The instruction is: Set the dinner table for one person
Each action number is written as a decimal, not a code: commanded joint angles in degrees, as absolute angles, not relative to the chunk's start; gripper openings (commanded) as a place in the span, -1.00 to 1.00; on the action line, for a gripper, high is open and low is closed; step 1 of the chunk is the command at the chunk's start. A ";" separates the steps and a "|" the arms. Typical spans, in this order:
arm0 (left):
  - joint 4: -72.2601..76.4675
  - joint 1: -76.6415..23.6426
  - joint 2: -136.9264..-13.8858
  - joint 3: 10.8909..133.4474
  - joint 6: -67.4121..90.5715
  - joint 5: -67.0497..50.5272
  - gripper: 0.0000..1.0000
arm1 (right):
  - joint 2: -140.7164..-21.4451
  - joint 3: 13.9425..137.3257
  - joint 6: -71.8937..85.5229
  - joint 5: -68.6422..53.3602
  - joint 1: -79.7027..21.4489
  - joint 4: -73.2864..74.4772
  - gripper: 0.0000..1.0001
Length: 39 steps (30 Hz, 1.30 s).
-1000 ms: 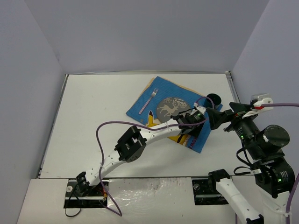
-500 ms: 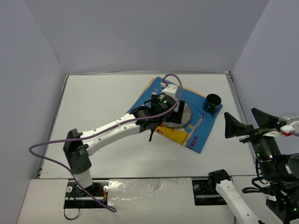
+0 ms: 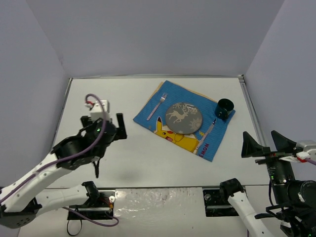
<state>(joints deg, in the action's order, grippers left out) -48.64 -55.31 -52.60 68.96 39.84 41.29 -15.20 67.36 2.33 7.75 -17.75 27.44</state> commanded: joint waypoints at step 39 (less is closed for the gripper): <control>-60.38 -55.02 -30.13 58.81 41.61 55.23 0.94 | -19.83 61.36 1.24 13.81 -19.95 23.39 1.00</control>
